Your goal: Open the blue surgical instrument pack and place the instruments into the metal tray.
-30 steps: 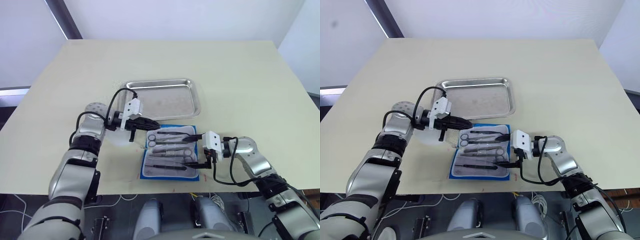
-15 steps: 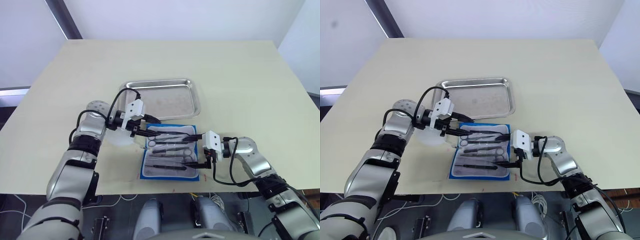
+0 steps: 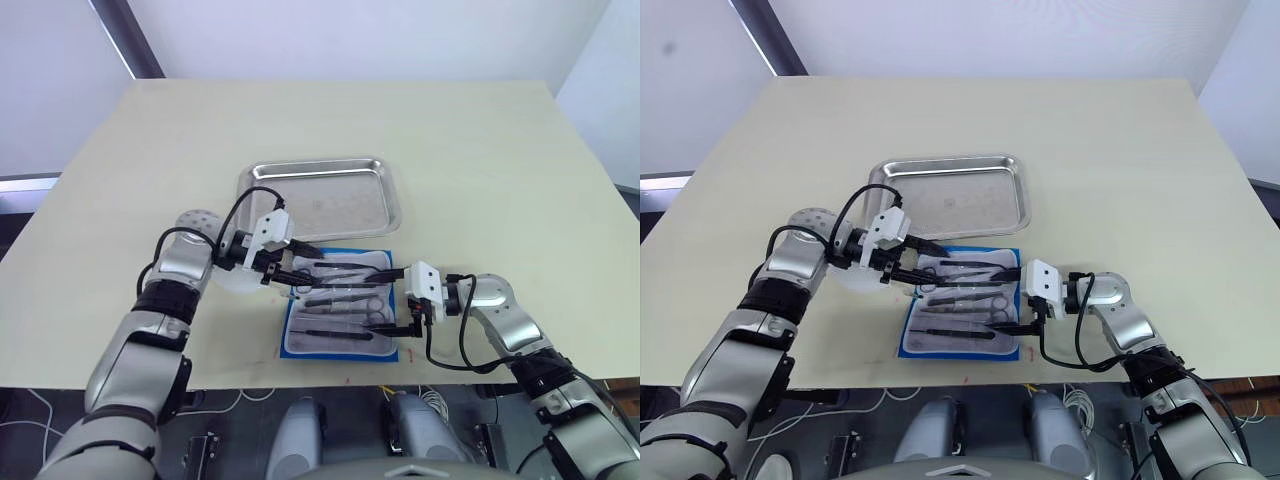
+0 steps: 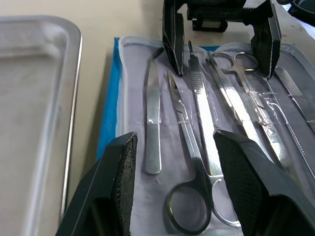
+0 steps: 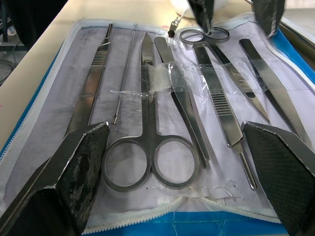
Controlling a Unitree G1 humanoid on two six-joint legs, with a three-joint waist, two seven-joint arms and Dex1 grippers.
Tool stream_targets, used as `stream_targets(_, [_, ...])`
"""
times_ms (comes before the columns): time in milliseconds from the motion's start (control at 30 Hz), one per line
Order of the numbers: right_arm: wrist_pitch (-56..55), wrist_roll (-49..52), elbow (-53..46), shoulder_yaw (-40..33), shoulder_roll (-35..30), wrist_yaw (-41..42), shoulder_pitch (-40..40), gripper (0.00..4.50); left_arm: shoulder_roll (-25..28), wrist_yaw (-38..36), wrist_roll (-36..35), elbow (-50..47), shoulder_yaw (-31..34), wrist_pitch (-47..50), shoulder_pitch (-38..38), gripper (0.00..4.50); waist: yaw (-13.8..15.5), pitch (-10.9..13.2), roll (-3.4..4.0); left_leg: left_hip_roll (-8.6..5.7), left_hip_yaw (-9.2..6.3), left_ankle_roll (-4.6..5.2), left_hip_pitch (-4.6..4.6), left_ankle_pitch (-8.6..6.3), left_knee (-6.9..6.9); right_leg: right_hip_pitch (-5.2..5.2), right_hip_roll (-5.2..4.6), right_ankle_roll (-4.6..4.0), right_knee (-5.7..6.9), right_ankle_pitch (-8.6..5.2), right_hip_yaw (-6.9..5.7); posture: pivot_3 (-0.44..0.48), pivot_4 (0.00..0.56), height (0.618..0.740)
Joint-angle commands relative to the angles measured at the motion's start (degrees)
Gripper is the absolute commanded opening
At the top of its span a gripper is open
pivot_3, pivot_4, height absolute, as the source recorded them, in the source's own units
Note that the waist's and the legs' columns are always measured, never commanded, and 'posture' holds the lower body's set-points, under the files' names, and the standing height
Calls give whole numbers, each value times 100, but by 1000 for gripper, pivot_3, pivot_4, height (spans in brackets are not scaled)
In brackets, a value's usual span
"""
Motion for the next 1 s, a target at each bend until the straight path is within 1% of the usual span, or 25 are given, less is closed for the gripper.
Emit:
stream_targets(33, [115,-431,442,137,-47,-233,154,4500,13,-248,-16,-23,20,6,-48,2599,1,0,0,0,0,0,0,0,0,0,0,0,0,0,0,0,150,740])
stream_targets(433, [112,-441,410,150,-50,-261,184,4500,-169,-4,466,693,76,-138,-282,2599,1,0,0,0,0,0,1,0,0,0,1,0,0,0,0,0,150,740])
stream_targets(800, [113,-454,392,165,-57,-277,199,4500,-377,-20,339,1033,382,271,-499,2599,0,-1,-1,0,-1,0,2,0,0,1,2,0,1,0,0,0,150,740])
stream_targets(1000, [122,-464,366,175,-66,-287,217,4500,-429,-57,406,1103,429,303,-495,2599,0,-2,-2,0,-1,0,2,0,0,1,1,0,1,0,0,0,150,740])
